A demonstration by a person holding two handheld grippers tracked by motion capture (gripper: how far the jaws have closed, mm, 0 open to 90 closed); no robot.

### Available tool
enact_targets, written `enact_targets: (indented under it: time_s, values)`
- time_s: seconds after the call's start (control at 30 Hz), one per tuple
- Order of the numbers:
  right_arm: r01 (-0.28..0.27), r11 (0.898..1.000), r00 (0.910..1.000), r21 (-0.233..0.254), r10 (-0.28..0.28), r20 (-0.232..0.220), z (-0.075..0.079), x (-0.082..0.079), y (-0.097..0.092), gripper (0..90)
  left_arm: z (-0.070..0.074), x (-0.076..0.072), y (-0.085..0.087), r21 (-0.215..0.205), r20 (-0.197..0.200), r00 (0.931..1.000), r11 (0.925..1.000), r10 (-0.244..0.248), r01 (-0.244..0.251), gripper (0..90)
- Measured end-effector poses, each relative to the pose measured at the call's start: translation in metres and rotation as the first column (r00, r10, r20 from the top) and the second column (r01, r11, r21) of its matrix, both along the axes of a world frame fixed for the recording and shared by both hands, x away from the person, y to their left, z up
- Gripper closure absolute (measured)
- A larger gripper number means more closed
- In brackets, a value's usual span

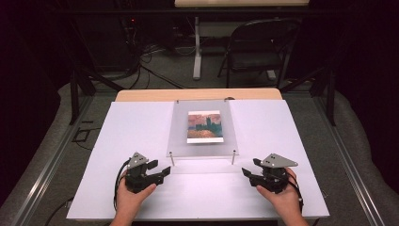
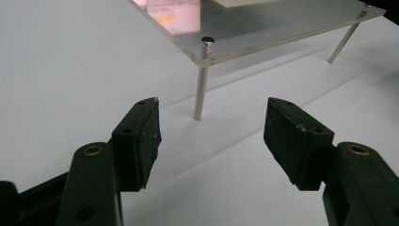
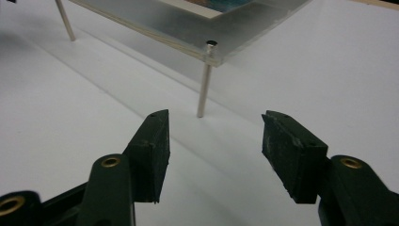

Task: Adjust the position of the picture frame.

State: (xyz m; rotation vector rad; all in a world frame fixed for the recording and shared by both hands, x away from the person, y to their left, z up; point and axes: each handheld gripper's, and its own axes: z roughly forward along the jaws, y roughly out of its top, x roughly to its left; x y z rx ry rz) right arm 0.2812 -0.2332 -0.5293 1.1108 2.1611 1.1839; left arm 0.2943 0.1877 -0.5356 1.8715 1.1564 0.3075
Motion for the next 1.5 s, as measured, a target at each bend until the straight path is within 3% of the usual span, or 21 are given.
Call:
enact_targets:
  time_s: [0.27,0.4,0.47,0.63,0.8,0.93,0.97,1.0,1.17,1.2,1.4,1.5]
  values:
    - [0.006,0.998,1.0000,0.062,-0.006,0.000,0.002,0.003,-0.010,45.8,0.001,0.004,0.008,-0.001,0.019,0.9993,0.9995,0.031,-0.031,35.3]
    - [0.010,0.998,1.0000,0.066,-0.010,0.000,0.001,0.004,-0.012,45.8,0.001,0.005,0.012,-0.002,0.035,0.9984,0.9990,0.044,-0.044,34.0]
    - [0.010,0.995,0.9998,0.095,-0.009,-0.015,-0.001,0.006,-0.014,45.5,0.001,0.006,0.014,-0.013,0.032,0.9982,0.9986,0.051,-0.051,33.9]
    - [0.023,0.996,0.9994,0.091,-0.020,-0.027,-0.001,0.008,-0.015,42.7,0.002,0.008,0.016,-0.033,0.035,0.9979,0.9980,0.055,-0.054,33.6]
    - [0.035,0.994,0.9988,0.101,-0.031,-0.039,0.006,0.013,-0.016,39.8,0.011,0.018,0.017,-0.072,0.008,0.9974,0.9948,0.072,-0.071,33.4]
    - [0.043,0.994,0.9986,0.096,-0.040,-0.034,0.012,0.019,-0.016,39.8,0.020,0.026,0.016,-0.027,0.020,0.9980,0.9979,0.060,-0.059,35.5]
    - [0.042,0.994,0.9984,0.096,-0.039,-0.040,0.017,0.024,-0.015,40.5,0.027,0.033,0.015,0.003,0.038,0.9979,0.9986,0.052,-0.052,36.6]
    - [0.040,0.995,0.9983,0.086,-0.036,-0.046,0.019,0.026,-0.015,41.4,0.031,0.036,0.015,0.008,0.046,0.9976,0.9986,0.051,-0.052,36.7]
    - [0.022,0.999,0.9990,0.022,-0.022,-0.039,0.032,0.044,-0.009,43.5,0.041,0.053,0.014,-0.016,0.041,0.9981,0.9988,0.047,-0.046,40.6]
    - [0.018,1.000,0.9989,0.016,-0.017,-0.044,0.034,0.048,-0.008,43.8,0.046,0.062,0.013,-0.017,0.029,0.9983,0.9986,0.050,-0.050,41.5]
    - [0.027,0.999,0.9967,0.025,-0.025,-0.078,0.038,0.080,-0.005,44.3,0.053,0.087,0.008,-0.022,0.019,0.9981,0.9981,0.058,-0.058,42.3]
    - [0.043,0.998,0.9940,0.039,-0.039,-0.103,0.038,0.097,-0.005,43.8,0.056,0.098,0.005,-0.004,0.025,0.9979,0.9982,0.060,-0.060,40.2]
